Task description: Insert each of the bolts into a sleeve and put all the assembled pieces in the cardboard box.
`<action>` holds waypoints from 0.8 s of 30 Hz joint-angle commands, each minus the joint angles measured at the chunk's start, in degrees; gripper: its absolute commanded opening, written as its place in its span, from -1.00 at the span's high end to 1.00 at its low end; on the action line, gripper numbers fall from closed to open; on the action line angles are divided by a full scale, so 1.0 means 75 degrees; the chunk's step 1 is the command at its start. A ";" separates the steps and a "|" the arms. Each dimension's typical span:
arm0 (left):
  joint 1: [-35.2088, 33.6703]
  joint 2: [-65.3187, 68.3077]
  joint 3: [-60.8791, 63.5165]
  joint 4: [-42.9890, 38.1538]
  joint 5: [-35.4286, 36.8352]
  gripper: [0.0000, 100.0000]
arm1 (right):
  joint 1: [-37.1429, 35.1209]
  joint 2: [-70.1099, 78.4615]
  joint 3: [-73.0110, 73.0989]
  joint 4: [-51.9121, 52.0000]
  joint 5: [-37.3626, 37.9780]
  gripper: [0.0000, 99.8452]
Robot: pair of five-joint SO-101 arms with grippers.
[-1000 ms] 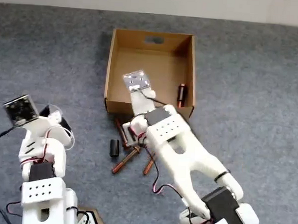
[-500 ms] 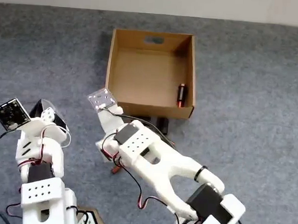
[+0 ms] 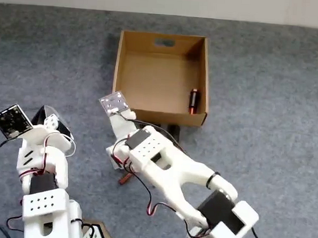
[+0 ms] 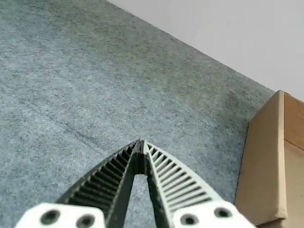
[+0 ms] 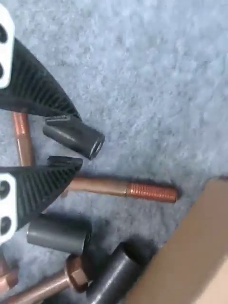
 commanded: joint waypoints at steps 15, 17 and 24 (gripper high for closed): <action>-0.0029 -0.0123 -0.0041 -0.0176 0.0035 0.98 | 0.0182 0.1354 -0.0615 -0.0240 0.0012 0.98; -0.0029 -0.0123 -0.0041 -0.0176 0.0035 0.98 | 0.0182 0.1014 -0.0580 -0.0100 0.0012 0.99; 0.0229 -0.0123 -0.0029 -0.0129 0.0023 0.98 | 0.0416 -0.1741 -0.0545 0.1178 0.0574 0.99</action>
